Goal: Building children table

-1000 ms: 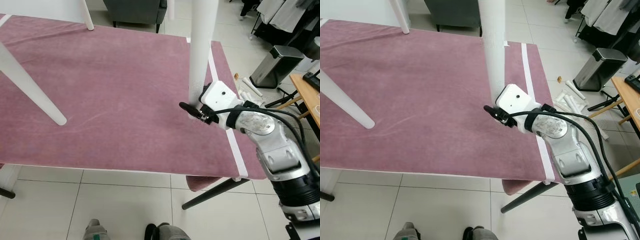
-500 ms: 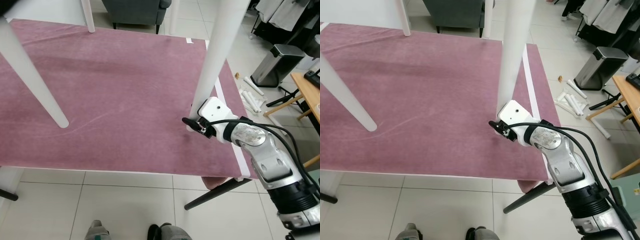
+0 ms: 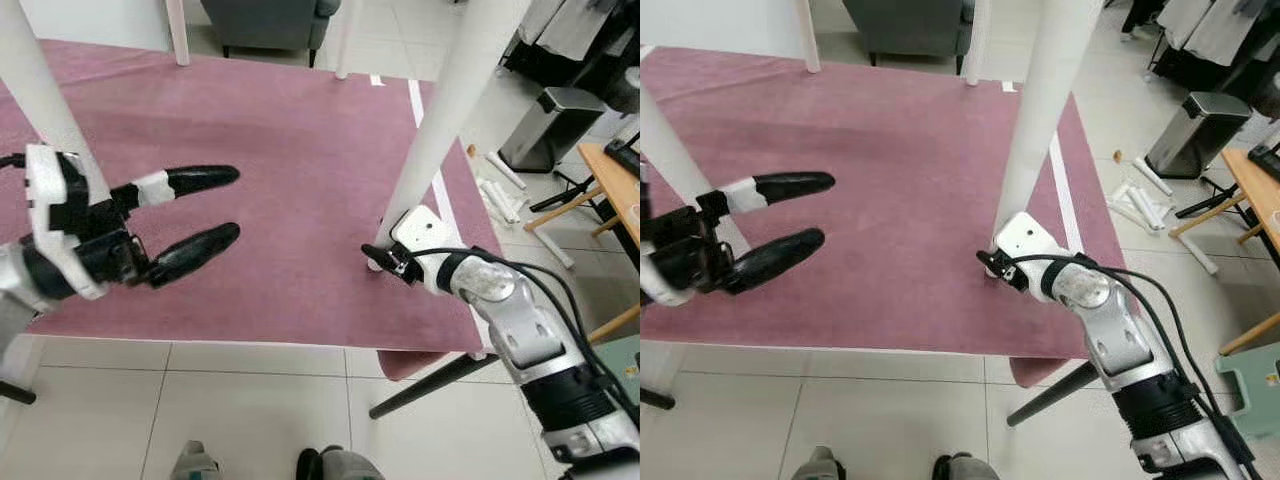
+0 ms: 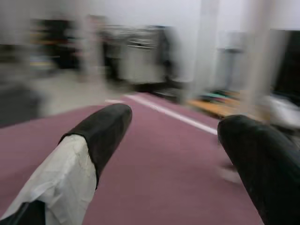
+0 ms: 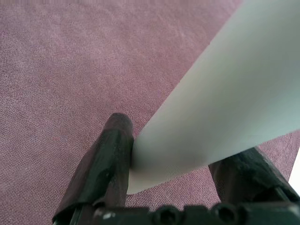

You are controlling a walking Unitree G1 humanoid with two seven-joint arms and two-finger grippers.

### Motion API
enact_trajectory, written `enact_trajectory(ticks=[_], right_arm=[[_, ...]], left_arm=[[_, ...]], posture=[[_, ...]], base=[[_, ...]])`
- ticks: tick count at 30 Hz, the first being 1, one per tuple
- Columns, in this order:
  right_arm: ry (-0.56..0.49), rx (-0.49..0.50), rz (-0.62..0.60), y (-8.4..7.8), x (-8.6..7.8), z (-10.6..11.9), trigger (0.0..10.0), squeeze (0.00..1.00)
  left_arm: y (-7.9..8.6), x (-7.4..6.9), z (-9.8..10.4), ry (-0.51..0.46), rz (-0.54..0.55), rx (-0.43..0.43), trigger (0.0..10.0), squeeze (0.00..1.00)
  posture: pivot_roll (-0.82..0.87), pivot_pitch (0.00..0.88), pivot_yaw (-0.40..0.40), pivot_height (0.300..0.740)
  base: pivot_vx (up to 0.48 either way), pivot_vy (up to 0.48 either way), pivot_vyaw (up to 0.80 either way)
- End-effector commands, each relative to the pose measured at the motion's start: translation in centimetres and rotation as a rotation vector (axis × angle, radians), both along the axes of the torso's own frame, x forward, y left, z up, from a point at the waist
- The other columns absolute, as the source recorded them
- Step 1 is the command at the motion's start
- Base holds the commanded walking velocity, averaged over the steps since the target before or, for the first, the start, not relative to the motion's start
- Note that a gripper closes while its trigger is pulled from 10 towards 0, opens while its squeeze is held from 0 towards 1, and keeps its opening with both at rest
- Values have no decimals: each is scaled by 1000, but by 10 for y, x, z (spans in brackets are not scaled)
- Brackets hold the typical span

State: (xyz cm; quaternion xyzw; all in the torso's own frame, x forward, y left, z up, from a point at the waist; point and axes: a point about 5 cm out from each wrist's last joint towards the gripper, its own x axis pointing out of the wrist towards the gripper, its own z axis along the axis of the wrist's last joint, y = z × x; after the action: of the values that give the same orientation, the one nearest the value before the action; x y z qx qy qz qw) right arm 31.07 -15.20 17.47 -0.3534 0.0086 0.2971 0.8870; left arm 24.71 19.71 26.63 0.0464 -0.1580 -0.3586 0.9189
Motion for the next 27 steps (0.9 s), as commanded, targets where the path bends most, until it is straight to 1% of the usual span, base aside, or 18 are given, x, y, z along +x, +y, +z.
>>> enact_trajectory(ticks=[1, 2, 7, 8, 9, 11, 17, 18, 22, 23, 26, 27], right_arm=[[-7, -212, -24, -4, -5, -26, 10000, 0], [1, -184, -44, -5, -5, -28, 10000, 0], [-3, -135, -81, -5, -5, -33, 10000, 0], [-16, -121, -122, -8, -2, -35, 10000, 0], [-16, -121, -122, -8, -2, -35, 10000, 0], [-18, -110, -141, -10, 0, -37, 10000, 0], [-32, -120, -106, -8, -2, -36, 10000, 0], [-40, -132, -102, -10, -3, -35, 10000, 0], [-29, -129, -95, -13, -3, -36, 10000, 0], [-15, -123, -78, -14, -4, -37, 10000, 1000], [1, -117, -58, -14, -5, -38, 10000, 1000], [12, -125, -21, -13, -7, -39, 10000, 1000]], left_arm=[[5, 5, -8, 29, 99, -9, 10000, 0], [8, 8, -12, 38, 142, -15, 10000, 0], [10, 8, -20, 75, 194, -41, 10000, 0], [6, 6, -27, 83, 198, -33, 10000, 0], [6, 6, -27, 83, 198, -33, 10000, 0], [1, 4, -34, 85, 198, -20, 10000, 0], [-5, 2, -42, 97, 218, -17, 10000, 0], [-5, 1, -45, 105, 224, -12, 10000, 0], [-6, 0, -50, 117, 233, -7, 10000, 0], [-6, -1, -52, 124, 236, -6, 10000, 0], [-5, -1, -54, 131, 243, -3, 10000, 0], [-4, -1, -56, 136, 248, -1, 10000, 0]], posture=[[169, 159, -61, 740], [165, 158, -58, 740], [160, 158, -54, 740], [158, 156, -53, 740], [158, 156, -53, 740], [158, 155, -53, 740], [157, 151, -57, 740], [155, 150, -58, 740], [153, 148, -60, 740], [155, 148, -60, 740], [155, 147, -58, 740], [156, 146, -56, 740]], base=[[0, 0, 0], [0, 0, 0], [0, 0, 0], [0, 0, 0], [0, 0, 0], [0, 0, 0], [0, 0, 0], [0, 0, 0], [0, 0, 0], [0, 0, 0], [0, 0, 0], [0, 0, 0]])
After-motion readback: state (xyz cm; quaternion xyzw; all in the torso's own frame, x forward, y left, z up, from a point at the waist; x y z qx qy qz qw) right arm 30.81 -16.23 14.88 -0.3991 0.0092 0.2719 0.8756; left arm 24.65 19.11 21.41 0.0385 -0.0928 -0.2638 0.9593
